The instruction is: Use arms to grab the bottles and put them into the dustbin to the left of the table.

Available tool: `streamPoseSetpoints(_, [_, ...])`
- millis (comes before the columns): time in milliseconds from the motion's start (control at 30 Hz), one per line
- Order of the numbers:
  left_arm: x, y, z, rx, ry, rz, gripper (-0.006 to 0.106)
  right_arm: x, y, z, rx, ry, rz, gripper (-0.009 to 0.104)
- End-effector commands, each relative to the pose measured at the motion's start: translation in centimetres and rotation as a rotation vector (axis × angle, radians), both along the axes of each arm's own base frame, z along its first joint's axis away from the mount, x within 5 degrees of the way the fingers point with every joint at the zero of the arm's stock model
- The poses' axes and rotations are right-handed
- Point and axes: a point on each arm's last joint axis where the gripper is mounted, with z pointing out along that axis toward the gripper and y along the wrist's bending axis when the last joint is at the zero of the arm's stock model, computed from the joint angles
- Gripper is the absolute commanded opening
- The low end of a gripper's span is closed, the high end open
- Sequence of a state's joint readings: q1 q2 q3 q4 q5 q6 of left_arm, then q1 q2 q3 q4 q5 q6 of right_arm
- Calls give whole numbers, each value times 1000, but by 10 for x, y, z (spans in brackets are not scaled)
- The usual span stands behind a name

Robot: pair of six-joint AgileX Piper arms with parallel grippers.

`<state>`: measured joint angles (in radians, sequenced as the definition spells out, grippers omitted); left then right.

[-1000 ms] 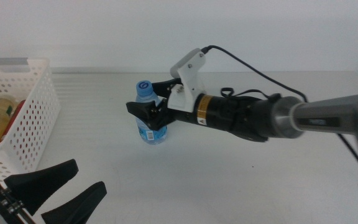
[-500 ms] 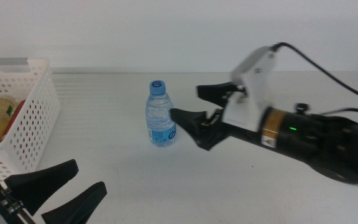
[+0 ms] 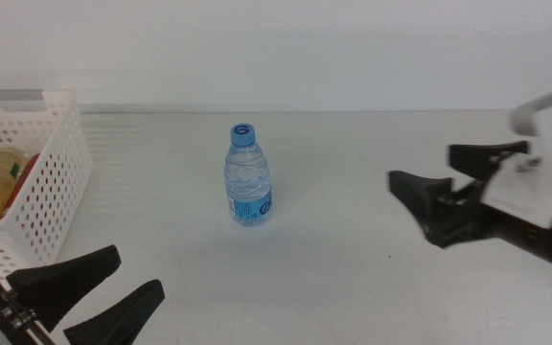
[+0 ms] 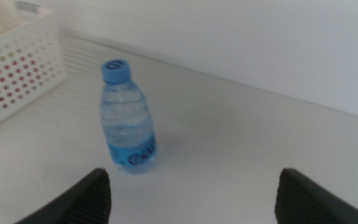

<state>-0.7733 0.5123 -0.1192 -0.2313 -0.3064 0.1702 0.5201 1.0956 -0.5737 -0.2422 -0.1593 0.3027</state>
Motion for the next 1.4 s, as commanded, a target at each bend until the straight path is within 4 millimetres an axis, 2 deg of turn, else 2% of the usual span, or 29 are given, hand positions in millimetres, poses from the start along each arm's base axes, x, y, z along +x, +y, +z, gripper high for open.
streamPoseSetpoints(0, [2, 0, 16, -79, -67, 16, 55, -11, -5, 20, 12, -61, -5, 72])
streamPoseSetpoints(167, [2, 0, 16, -79, -67, 16, 55, -34, -6, 28, -52, -57, 56, 69])
streamPoseSetpoints(300, [2, 0, 16, -79, -67, 16, 55, -43, -2, 31, -94, -89, 118, 69])
streamPoseSetpoints(1367, [5, 2, 16, -70, -67, 48, 55, -43, -2, 33, -86, -108, 115, 69])
